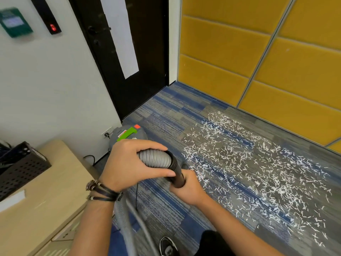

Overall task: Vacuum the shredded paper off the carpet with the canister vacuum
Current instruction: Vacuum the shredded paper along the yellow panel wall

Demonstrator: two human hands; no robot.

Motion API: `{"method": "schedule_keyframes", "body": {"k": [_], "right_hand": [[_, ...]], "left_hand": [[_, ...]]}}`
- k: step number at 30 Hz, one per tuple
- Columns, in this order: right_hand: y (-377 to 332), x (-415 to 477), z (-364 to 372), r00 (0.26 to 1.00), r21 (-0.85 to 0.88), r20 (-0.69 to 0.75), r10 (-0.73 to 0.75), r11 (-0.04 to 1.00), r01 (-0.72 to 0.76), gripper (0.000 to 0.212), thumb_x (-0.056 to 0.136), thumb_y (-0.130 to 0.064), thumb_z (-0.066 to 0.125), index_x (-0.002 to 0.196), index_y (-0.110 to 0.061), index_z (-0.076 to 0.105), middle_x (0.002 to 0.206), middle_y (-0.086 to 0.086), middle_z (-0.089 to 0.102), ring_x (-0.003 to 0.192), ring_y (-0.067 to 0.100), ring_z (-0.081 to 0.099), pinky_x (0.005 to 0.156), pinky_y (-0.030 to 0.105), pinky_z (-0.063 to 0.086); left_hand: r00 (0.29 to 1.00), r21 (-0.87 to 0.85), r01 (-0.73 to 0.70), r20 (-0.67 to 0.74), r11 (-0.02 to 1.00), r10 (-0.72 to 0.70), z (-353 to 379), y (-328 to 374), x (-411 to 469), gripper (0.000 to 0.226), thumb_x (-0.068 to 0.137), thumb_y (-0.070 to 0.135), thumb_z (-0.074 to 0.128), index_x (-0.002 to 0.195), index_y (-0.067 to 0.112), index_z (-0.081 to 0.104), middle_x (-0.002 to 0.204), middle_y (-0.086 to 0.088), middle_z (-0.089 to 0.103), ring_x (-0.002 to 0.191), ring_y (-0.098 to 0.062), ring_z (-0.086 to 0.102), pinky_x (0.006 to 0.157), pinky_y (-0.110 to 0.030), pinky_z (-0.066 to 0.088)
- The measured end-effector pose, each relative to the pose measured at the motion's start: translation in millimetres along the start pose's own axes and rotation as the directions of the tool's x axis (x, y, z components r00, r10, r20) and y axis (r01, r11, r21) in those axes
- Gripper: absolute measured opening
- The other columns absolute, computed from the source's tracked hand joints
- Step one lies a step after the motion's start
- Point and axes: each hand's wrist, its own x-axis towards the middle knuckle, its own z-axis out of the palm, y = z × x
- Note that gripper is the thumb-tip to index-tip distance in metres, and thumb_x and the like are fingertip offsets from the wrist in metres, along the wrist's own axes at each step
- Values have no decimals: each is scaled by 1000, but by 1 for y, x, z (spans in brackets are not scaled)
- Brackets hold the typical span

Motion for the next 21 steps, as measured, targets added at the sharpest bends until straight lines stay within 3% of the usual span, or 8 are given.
{"method": "schedule_keyframes", "body": {"k": [7, 15, 21], "right_hand": [[-6, 3, -24, 998, 44, -17, -66, 997, 66, 31, 76, 4, 71, 65, -20, 54, 57, -12, 47, 53, 5, 39, 52, 26, 31], [22, 16, -53, 999, 14, 43, -33, 999, 32, 28, 78, -11, 68, 65, -27, 49, 54, -17, 46, 52, 2, 36, 52, 24, 30], [43, -12, -69, 996, 59, 88, -15, 998, 10, 36, 81, 7, 66, 65, -20, 48, 54, -15, 44, 52, 2, 34, 52, 23, 28]], "left_hand": [[989, 102, -38, -136, 994, 52, 9, 30, 2, 57, 64, 66, 89, 109, 33, 82, 106, 24, 77, 99, 3, 72, 92, -15, 52], [996, 118, 84, -37, 989, -80, 63, 23, 14, 54, 64, 70, 89, 109, 42, 80, 103, 25, 76, 98, 4, 71, 89, -32, 58], [997, 99, 72, 15, 993, -74, 88, 40, 8, 54, 63, 68, 91, 108, 40, 81, 98, 22, 77, 91, -2, 73, 83, -37, 60]]}}
